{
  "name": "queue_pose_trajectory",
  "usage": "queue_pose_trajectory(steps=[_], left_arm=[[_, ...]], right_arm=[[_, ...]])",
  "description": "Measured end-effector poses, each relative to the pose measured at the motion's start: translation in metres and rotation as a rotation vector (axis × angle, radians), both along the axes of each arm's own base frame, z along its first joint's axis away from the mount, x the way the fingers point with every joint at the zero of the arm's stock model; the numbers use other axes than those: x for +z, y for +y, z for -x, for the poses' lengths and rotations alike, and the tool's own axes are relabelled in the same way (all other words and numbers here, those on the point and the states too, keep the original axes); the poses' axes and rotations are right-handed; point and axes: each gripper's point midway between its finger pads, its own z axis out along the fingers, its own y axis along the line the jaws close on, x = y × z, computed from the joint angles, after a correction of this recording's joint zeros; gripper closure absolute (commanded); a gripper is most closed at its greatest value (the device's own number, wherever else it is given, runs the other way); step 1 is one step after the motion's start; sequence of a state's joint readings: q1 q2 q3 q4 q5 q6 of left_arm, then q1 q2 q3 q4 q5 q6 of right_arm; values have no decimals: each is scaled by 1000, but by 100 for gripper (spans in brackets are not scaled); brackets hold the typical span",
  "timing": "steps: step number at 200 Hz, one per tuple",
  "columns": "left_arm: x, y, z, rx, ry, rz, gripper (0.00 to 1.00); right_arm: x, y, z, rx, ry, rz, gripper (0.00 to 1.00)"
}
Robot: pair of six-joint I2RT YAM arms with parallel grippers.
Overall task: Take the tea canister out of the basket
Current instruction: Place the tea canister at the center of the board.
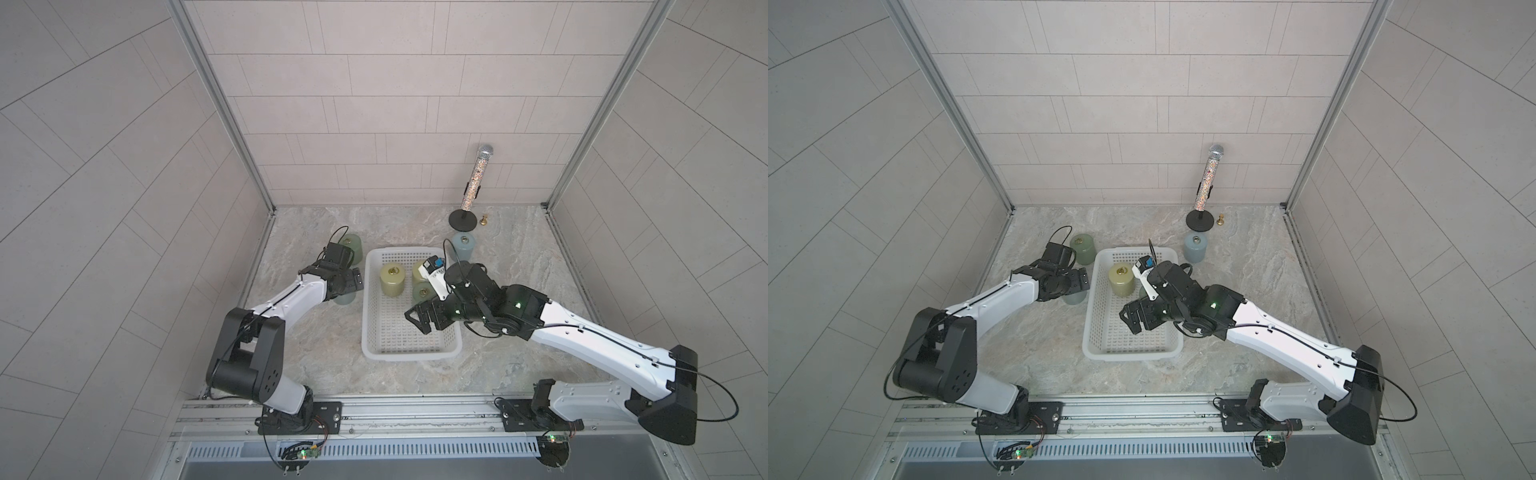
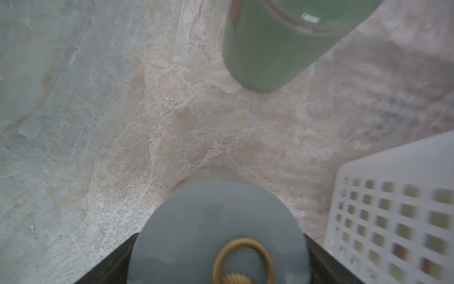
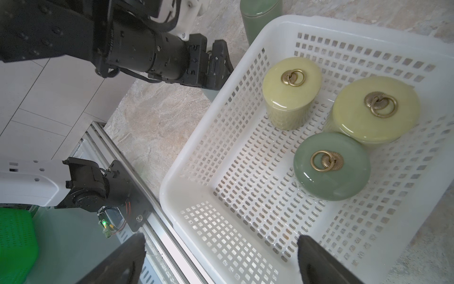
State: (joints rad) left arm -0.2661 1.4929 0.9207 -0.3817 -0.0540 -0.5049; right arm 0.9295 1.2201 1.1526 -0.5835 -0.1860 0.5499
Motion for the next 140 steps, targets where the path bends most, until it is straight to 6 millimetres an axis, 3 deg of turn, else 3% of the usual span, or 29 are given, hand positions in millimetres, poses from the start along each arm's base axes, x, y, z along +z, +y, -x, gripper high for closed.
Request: queue_pose_trajectory(steps=[73, 107, 140], left_arm=[[47, 7, 8, 13, -73, 3, 0], [84, 8, 17, 10, -144, 25, 0], [121, -2, 37, -51, -223, 114, 0]], right_arm=[[-3, -6, -4, -32, -13, 22, 0], [-5, -14, -10, -76, -33, 51, 0], [-11, -24, -18, -136, -48, 97, 0]])
